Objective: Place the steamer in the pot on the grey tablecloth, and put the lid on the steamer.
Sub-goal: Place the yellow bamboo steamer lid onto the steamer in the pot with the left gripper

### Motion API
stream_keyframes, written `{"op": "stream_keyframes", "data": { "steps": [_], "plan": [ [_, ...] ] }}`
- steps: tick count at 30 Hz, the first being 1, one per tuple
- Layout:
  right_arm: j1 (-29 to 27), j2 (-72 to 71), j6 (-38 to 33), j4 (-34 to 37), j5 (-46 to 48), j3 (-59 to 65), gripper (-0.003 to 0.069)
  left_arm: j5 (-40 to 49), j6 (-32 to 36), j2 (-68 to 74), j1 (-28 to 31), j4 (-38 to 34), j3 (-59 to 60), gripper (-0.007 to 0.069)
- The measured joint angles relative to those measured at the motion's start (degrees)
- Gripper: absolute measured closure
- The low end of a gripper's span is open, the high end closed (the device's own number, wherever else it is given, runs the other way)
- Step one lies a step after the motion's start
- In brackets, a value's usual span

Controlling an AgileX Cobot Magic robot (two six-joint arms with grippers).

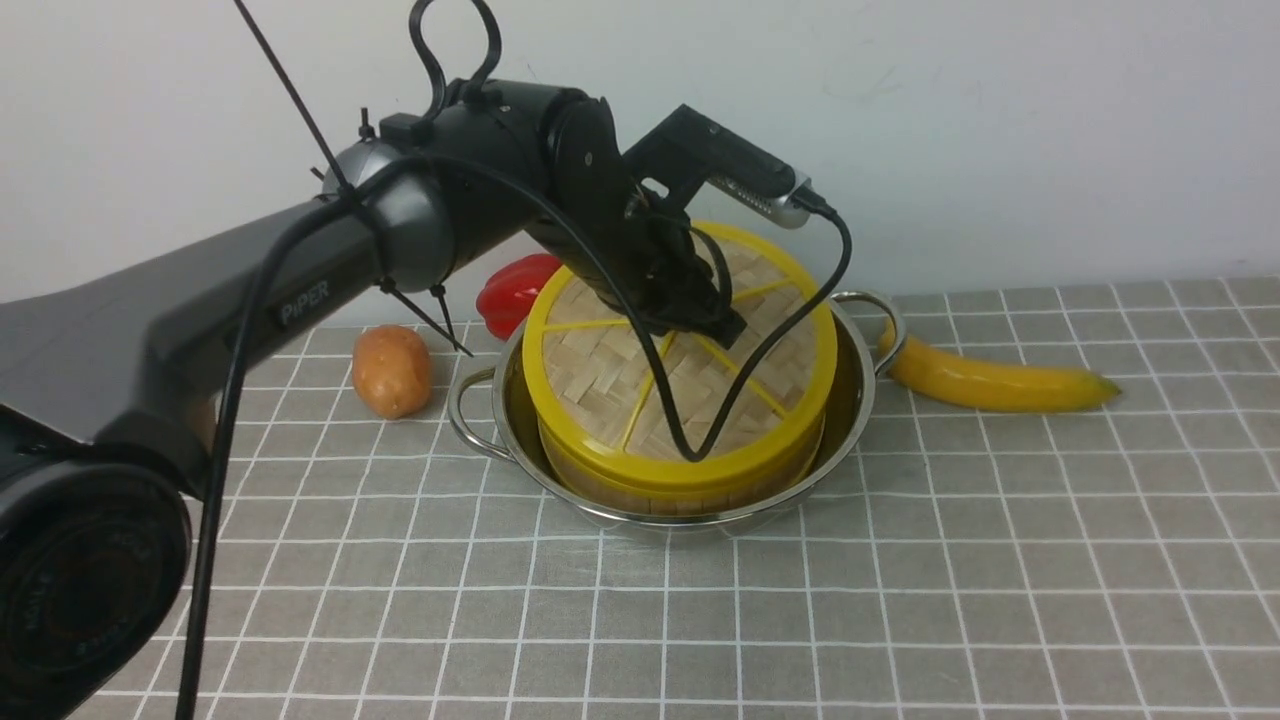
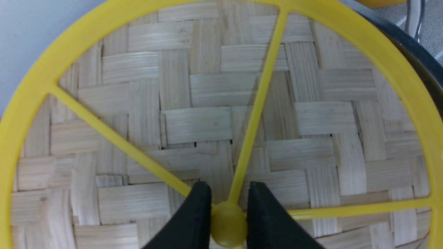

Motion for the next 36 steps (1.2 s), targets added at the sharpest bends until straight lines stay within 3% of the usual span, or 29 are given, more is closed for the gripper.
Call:
{"op": "stream_keyframes", "data": {
  "steps": [36],
  "plan": [
    [0.0, 0.0, -0.7, 1.7, 0.0, 0.0, 0.0655, -3.2, -1.1, 2.4, -0.1, 0.0, -0.2, 0.0501]
  ]
}}
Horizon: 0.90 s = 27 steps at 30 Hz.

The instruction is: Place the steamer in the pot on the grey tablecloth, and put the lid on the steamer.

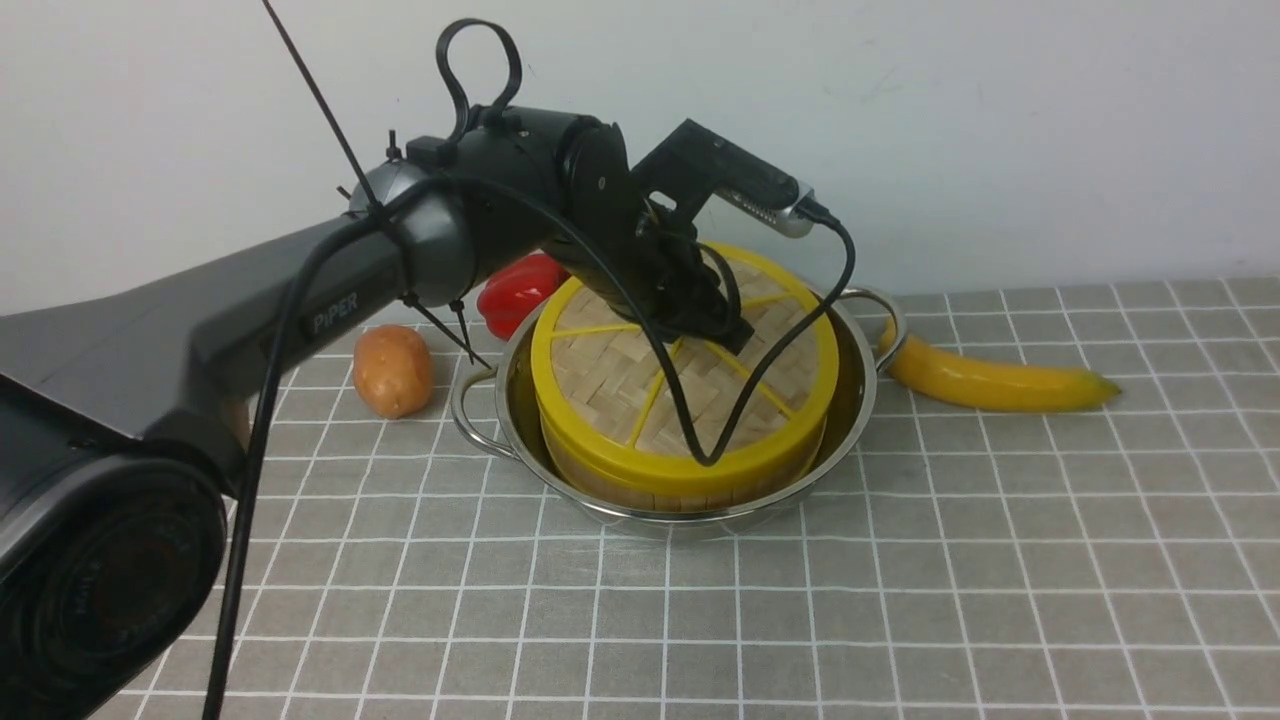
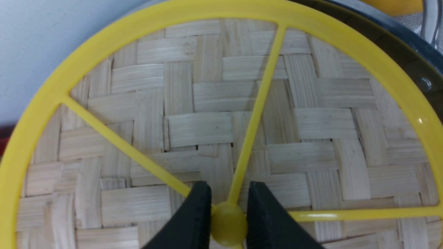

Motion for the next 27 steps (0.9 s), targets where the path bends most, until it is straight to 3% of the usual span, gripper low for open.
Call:
{"op": "stream_keyframes", "data": {
  "steps": [4, 8, 10, 16, 21, 27],
  "plan": [
    [0.0, 0.0, 0.0, 0.0, 0.0, 0.0, 0.0655, 0.7, 0.0, -0.2, 0.0, 0.9, -0.3, 0.0479],
    [0.0, 0.0, 0.0, 0.0, 0.0, 0.0, 0.0652, 1.0, -0.4, -0.9, 0.0, 3.5, -0.8, 0.0377],
    [0.0, 0.0, 0.0, 0.1, 0.0, 0.0, 0.065, 1.6, -2.1, -1.7, 0.0, 6.0, -1.7, 0.0284],
    [0.0, 0.0, 0.0, 0.0, 0.0, 0.0, 0.0647, 3.8, -4.7, -3.9, 0.0, 7.3, -2.7, 0.0163],
    [0.0, 0.0, -1.1, 0.0, 0.0, 0.0, 0.0642, 6.4, -4.8, -6.2, 0.0, 7.5, -2.7, 0.0167],
    [0.0, -0.1, -2.3, 0.0, 0.0, 0.0, 0.0638, 10.8, -4.8, -10.5, 0.0, 7.5, -2.7, 0.023]
  ]
}}
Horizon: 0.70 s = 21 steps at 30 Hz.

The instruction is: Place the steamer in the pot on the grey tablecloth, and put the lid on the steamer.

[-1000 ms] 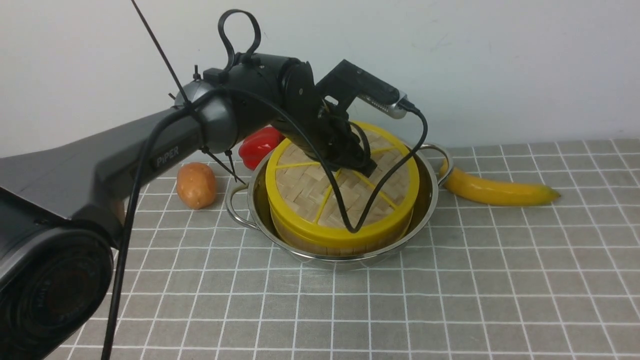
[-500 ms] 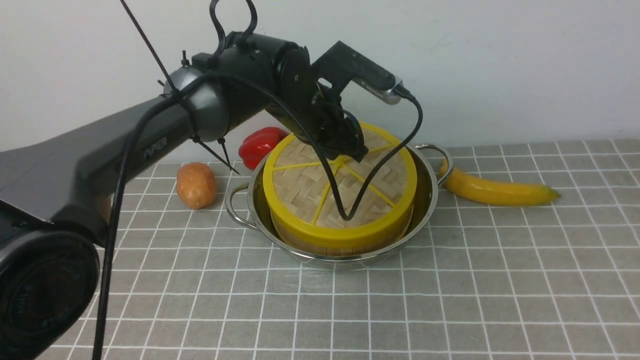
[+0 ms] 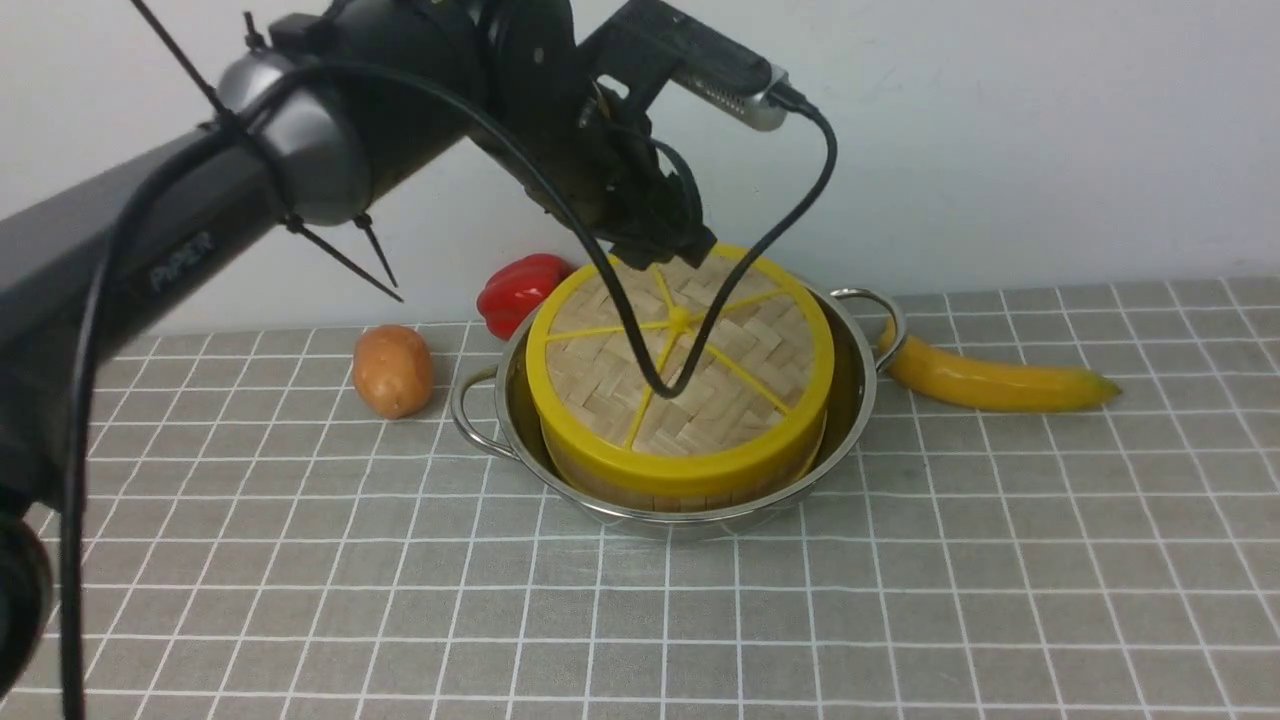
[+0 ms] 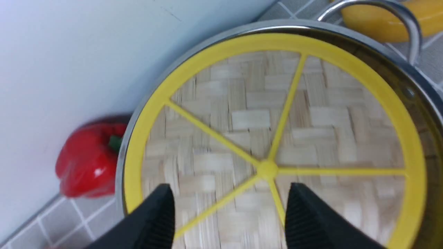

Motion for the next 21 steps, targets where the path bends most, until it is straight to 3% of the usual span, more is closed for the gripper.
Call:
{"op": "stream_keyframes", "data": {
  "steps": [5, 7, 10, 14, 21],
  "plan": [
    [0.0, -6.8, -3.7, -0.3, -5.1, 0.7, 0.0636, 12.1, 0.4, -9.2, 0.0, 3.0, 0.0, 0.0416],
    [0.0, -10.6, -3.8, -1.4, -8.9, 1.8, 0.0634, 15.1, 0.6, -13.3, 0.0, 3.3, 0.0, 0.0519],
    [0.0, -16.5, -3.7, -4.1, -12.6, 6.2, 0.0633, 16.4, 1.9, -19.3, 0.0, 2.8, 0.9, 0.0615],
    [0.0, -21.2, -2.1, -6.5, -14.8, 13.4, 0.0631, 16.0, 4.5, -28.1, 0.0, 0.2, 4.2, 0.0648],
    [0.0, -30.5, 2.7, -7.9, -21.9, 34.4, 0.0627, 5.5, 9.5, -48.1, 0.0, -7.3, 24.0, 0.0648]
  ]
}}
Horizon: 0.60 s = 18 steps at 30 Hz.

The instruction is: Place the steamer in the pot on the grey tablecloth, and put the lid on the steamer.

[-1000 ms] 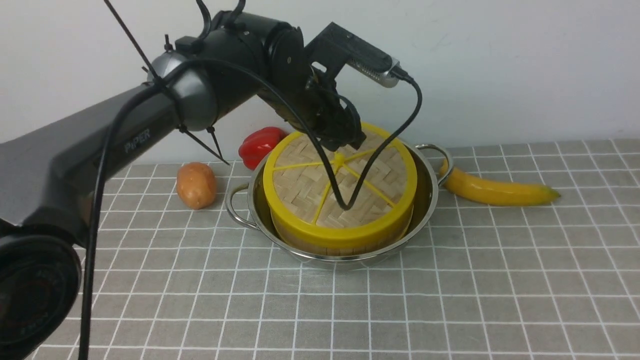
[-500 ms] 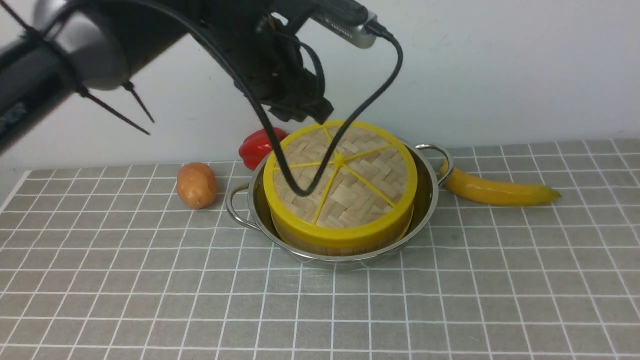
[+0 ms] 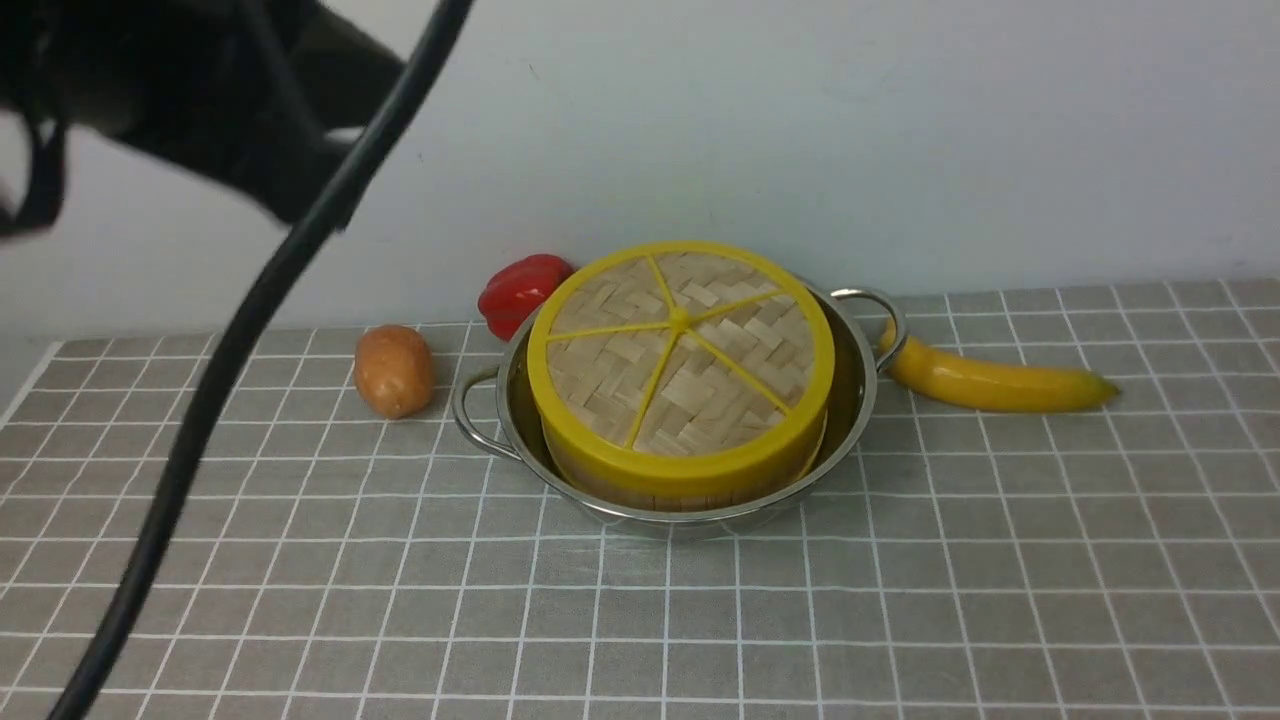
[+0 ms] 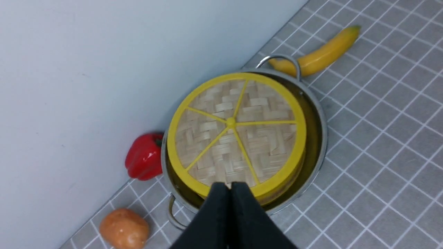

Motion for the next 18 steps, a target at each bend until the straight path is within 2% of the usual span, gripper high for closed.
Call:
{"op": "stream_keyframes", "data": {
  "steps": [7, 12, 18],
  "plan": [
    [0.0, -2.7, 4.8, 0.0, -5.3, 8.6, 0.0621, -17.1, 0.4, -17.6, 0.0, -1.6, 29.3, 0.0648],
    [0.0, -2.7, 5.3, 0.2, -5.6, 9.0, 0.0614, -26.6, -1.6, -24.1, 0.0, -3.4, 41.0, 0.0646],
    [0.0, -2.7, 5.6, 2.2, -5.7, 9.0, 0.0596, -33.8, -2.1, -27.3, 0.0, -7.2, 43.1, 0.064]
  ]
}}
